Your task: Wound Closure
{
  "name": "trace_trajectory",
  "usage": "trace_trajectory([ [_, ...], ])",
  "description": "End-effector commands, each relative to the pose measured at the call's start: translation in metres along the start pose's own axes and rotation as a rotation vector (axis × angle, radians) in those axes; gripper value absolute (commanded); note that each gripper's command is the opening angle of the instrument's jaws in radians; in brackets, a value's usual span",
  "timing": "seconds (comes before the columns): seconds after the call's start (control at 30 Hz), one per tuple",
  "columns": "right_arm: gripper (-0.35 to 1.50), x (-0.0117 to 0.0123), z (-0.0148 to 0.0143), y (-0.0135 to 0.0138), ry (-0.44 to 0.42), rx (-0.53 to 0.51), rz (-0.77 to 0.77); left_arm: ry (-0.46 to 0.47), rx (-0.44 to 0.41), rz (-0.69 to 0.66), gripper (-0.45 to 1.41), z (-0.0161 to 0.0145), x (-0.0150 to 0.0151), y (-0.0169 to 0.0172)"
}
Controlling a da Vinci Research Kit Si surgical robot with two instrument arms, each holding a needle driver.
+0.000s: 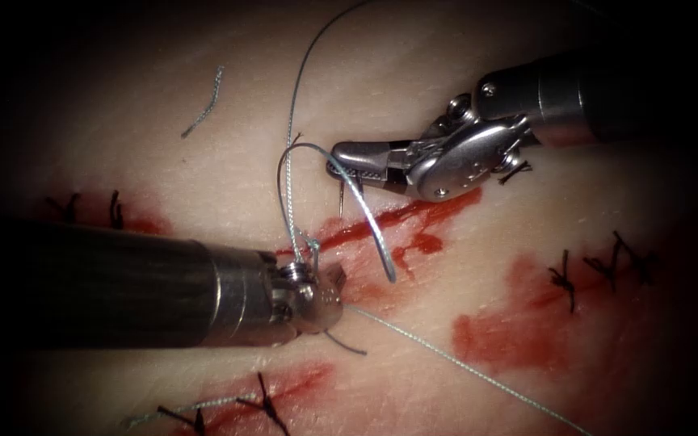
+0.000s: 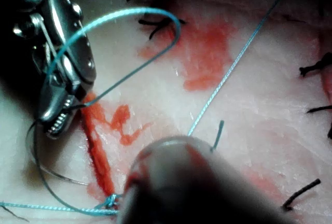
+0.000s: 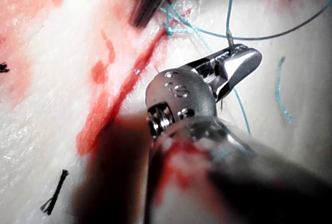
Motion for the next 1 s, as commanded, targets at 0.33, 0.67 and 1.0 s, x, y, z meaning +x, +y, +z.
trace_trajectory([
  [0.33, -0.35, -0.0002, 0.0008, -0.0006, 0.003, 0.004, -0.002, -0.001, -0.001, 0.000, -0.45, 0.0006, 0.0001, 0.0005],
  [0.67, -0.35, -0.0001, 0.0012, -0.0011, 0.011, -0.013, -0.001, 0.003, -0.002, -0.001, -0.45, 0.0008, 0.0001, 0.0007],
  [1.0, -0.35, -0.0003, 0.0014, -0.0008, 0.006, -0.028, 0.018, -0.017, -0.019, 0.000, -0.45, 0.0022, -0.0006, 0.0013],
])
